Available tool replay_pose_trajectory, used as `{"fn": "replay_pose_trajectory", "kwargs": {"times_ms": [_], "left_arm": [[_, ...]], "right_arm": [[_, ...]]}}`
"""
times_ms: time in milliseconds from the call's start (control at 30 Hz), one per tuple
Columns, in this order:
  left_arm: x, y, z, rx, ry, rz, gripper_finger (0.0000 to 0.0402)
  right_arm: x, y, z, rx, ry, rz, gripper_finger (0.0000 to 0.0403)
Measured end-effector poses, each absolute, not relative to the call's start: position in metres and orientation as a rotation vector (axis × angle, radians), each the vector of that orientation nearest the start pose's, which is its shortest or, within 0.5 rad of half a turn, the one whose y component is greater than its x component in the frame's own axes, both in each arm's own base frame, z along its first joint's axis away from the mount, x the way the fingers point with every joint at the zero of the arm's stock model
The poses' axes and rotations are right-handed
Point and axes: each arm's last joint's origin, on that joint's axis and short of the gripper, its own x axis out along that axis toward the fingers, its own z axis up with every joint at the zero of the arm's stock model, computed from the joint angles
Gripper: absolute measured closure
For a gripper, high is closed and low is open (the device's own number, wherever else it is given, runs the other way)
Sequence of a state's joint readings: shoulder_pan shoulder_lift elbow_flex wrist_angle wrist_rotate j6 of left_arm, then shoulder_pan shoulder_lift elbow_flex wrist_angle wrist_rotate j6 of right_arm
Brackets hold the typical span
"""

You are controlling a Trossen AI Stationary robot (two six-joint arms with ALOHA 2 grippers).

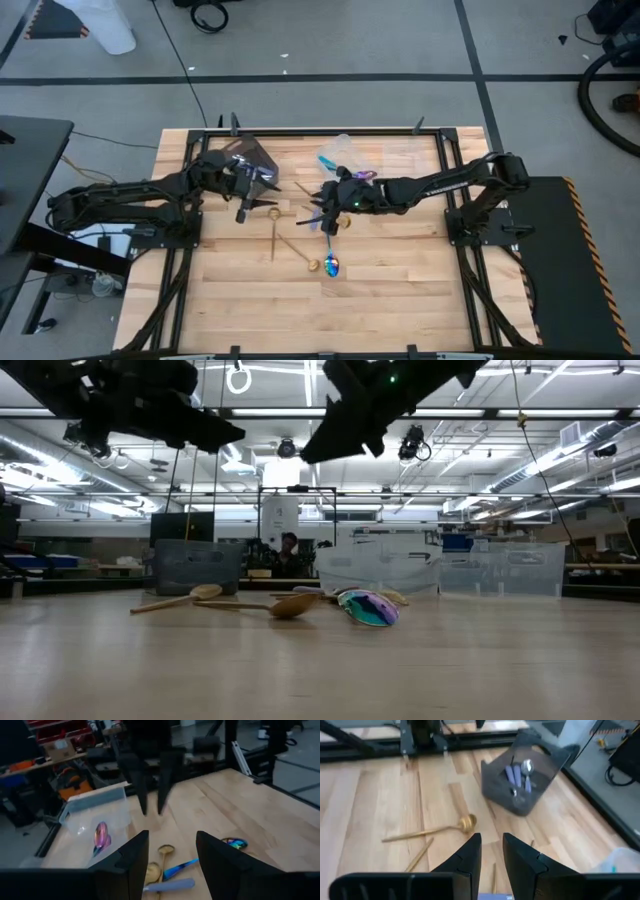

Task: Sort silverware by color (type)
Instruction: Put the blue spoon into the left transparent bin

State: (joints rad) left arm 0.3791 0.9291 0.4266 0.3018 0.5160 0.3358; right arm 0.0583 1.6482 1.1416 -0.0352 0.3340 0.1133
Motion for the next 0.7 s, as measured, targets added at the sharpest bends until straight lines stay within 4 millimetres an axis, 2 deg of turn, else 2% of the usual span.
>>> {"fn": "replay_pose_trajectory", "kwargs": {"times_ms": [433,500,700], "left_arm": [[0.186,0.066,0.228,0.144,0.198,-0.106,0.0228],[0.185,0.066,0.227,0.139,0.209,-0.103,0.0228],[0.185,0.068,0.226,0.135,0.224,-0.077,0.0228]], "right_arm": [[0.379,0.010,0.200,0.078,0.687,-0.336,0.0242],[0.382,0.011,0.196,0.110,0.707,-0.342,0.0237],[0.385,0.021,0.186,0.218,0.939,-0.378,0.0241]]}}
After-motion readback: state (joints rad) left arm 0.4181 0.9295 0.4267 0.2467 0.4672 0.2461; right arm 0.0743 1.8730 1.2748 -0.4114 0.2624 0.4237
